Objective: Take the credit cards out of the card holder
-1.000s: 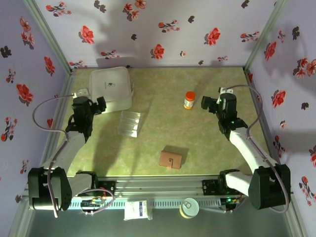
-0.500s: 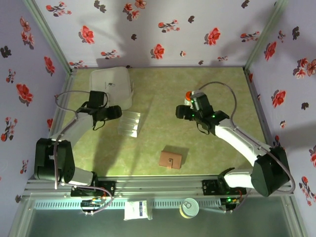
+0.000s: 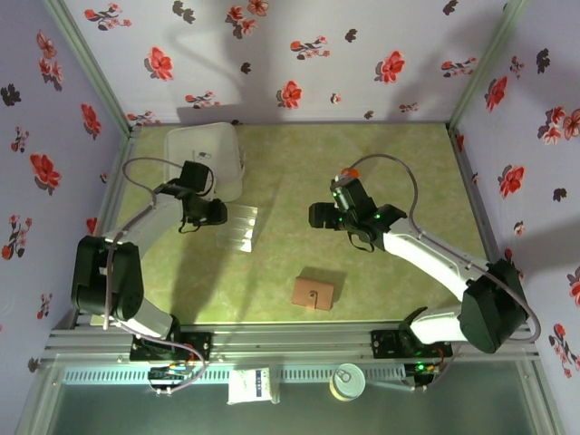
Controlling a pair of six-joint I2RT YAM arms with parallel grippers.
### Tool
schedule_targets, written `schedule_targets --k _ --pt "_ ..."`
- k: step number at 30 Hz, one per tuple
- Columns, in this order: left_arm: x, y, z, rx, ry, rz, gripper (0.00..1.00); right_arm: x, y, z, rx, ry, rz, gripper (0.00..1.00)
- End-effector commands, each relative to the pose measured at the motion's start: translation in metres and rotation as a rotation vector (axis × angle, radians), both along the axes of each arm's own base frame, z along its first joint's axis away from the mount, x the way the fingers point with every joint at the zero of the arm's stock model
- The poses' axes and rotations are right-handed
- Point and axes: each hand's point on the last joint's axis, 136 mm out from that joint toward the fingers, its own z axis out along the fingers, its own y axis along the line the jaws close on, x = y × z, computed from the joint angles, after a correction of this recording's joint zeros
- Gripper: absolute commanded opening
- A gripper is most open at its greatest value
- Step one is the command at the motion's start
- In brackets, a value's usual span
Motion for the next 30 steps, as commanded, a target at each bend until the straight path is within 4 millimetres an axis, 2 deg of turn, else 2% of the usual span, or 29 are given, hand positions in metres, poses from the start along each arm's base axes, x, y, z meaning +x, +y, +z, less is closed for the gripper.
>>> schedule_targets --k 1,10,15,25,30 --pt "-0.004 0.003 -0.003 0.066 0.035 -0.029 0.28 0.003 -0.004 0.018 -0.004 -0.03 -0.03 0.84" --pt "0.0 0.002 -0.016 0.1 0.059 -0.037 0.24 0.0 -0.008 0.025 -0.015 -0.025 -0.037 0.84" --pt "-0.002 0.0 -0.023 0.11 0.081 -0.057 0.15 -0.003 -0.01 0.031 -0.009 -0.026 -0.043 0.84" --pt "0.002 -0.006 -0.022 0.111 0.08 -0.063 0.04 -0.005 -0.014 0.041 -0.008 -0.036 -0.05 0.84" --pt "0.009 -0.013 -0.011 0.099 0.06 -0.052 0.0 -0.006 -0.017 0.046 -0.014 -0.053 -0.056 0.84"
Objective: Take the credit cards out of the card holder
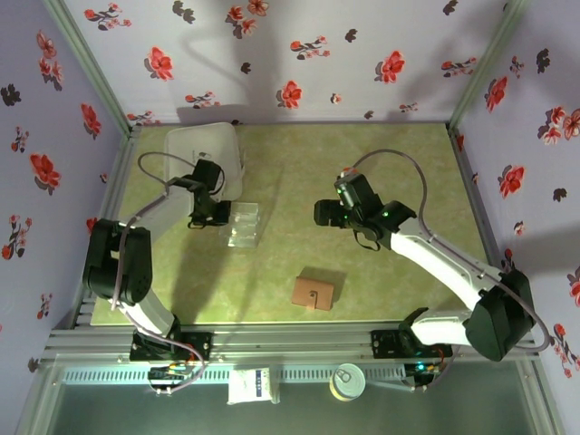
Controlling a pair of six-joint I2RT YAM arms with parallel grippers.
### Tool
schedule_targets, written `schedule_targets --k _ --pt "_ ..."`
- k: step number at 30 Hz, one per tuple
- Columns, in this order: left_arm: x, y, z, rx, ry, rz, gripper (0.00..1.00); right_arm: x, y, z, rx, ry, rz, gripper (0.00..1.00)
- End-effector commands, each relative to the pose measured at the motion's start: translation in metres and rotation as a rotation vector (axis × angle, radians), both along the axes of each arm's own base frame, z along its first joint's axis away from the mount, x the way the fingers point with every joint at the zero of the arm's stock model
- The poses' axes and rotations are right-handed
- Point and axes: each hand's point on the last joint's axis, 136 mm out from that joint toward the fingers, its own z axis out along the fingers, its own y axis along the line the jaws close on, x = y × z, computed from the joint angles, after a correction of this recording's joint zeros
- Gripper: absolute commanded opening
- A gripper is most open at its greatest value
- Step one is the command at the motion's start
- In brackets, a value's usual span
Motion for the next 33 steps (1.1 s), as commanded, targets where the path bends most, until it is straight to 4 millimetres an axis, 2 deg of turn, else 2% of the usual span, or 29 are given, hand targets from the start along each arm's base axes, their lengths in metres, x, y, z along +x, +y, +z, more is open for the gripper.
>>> schedule_targets --k 1,10,19,29,33 --pt "0.006 -0.009 0.01 -0.004 -0.009 0.004 0.0 0.001 -0.003 0.02 0.014 -0.04 -0.026 0.84" --pt "0.026 -0.053 0.024 -0.073 -0.067 0.031 0.0 0.003 -0.005 0.013 -0.016 -0.044 -0.023 0.84" --pt "0.055 -0.093 0.021 -0.131 -0.1 0.069 0.0 0.004 -0.007 0.01 -0.05 -0.042 -0.01 0.84" --pt "0.079 -0.106 0.023 -0.172 -0.138 0.133 0.0 0.005 -0.009 0.008 -0.068 -0.043 -0.006 0.85" --pt "0.087 -0.119 0.024 -0.197 -0.129 0.115 0.0 0.006 -0.009 0.009 -0.072 -0.044 -0.008 0.85"
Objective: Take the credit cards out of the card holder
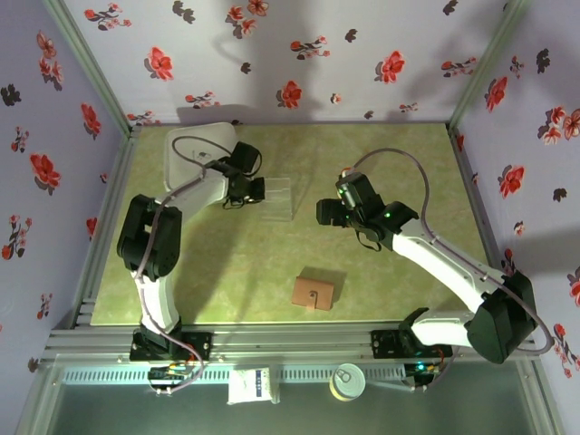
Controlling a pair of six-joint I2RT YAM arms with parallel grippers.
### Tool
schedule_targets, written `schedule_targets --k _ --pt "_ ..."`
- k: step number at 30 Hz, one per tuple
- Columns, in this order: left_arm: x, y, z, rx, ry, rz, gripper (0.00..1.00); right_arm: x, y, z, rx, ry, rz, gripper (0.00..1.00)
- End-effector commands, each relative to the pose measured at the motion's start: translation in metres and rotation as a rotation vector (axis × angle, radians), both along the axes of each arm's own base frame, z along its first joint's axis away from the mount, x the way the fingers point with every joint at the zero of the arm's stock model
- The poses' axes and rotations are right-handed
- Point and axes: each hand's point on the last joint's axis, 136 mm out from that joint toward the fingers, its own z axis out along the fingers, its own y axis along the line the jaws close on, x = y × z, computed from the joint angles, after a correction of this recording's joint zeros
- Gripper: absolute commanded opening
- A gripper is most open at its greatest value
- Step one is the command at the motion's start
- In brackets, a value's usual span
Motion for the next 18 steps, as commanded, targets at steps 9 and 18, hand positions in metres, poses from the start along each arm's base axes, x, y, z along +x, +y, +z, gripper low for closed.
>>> schedule_targets --k 9,18 --pt "0.021 -0.056 0.009 -0.048 -0.018 -0.067 0.0 0.003 -0.003 0.004 -0.036 -0.009 -0.005 0.85" --pt "0.018 -0.067 0.0 -0.04 0.003 -0.072 0.0 -0.001 -0.006 0.001 -0.038 -0.003 -0.01 0.85"
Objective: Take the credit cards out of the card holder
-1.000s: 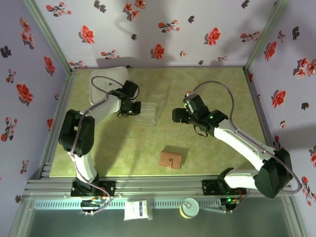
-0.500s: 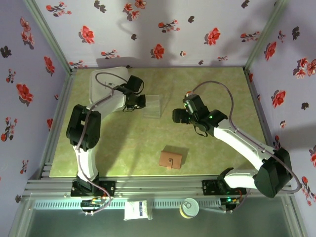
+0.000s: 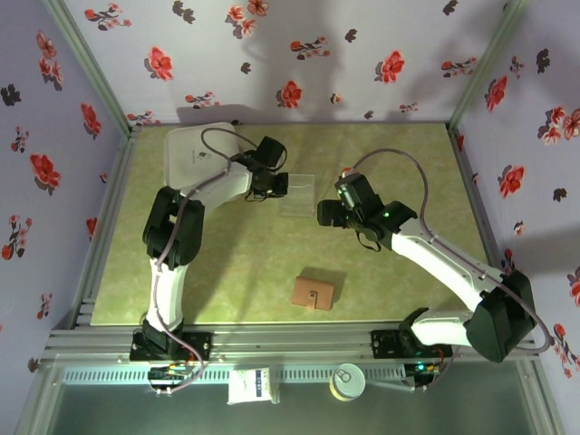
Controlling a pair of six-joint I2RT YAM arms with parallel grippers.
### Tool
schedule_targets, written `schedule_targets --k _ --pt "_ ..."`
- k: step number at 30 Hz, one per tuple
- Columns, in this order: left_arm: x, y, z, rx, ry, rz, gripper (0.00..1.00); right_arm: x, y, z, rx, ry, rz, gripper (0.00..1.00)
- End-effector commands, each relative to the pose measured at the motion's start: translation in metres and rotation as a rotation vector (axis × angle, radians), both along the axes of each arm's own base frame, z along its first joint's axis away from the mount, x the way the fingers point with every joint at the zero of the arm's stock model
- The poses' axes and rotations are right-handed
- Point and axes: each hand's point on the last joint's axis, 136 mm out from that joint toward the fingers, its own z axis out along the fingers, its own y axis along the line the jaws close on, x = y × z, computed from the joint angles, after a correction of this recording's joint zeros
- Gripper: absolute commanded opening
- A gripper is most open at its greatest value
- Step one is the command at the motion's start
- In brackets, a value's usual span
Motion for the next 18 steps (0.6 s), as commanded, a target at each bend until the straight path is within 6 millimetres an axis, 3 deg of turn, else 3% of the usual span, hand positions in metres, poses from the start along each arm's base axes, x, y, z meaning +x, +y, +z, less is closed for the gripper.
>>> schedule_targets --k 1,9,18 --pt "0.003 -0.002 0.003 -0.016 0.012 0.025 0.0 0.0 -0.003 0.005 -0.018 -0.015 -0.004 0.85" --pt "0.002 -0.001 0.006 -0.023 0.005 0.032 0.09 -0.001 -0.004 0.01 -0.013 -0.02 -0.005 0.85" --pt "0.001 -0.001 0.044 -0.067 -0.059 0.026 0.19 -0.006 -0.001 0.01 0.013 0.005 0.003 0.85"
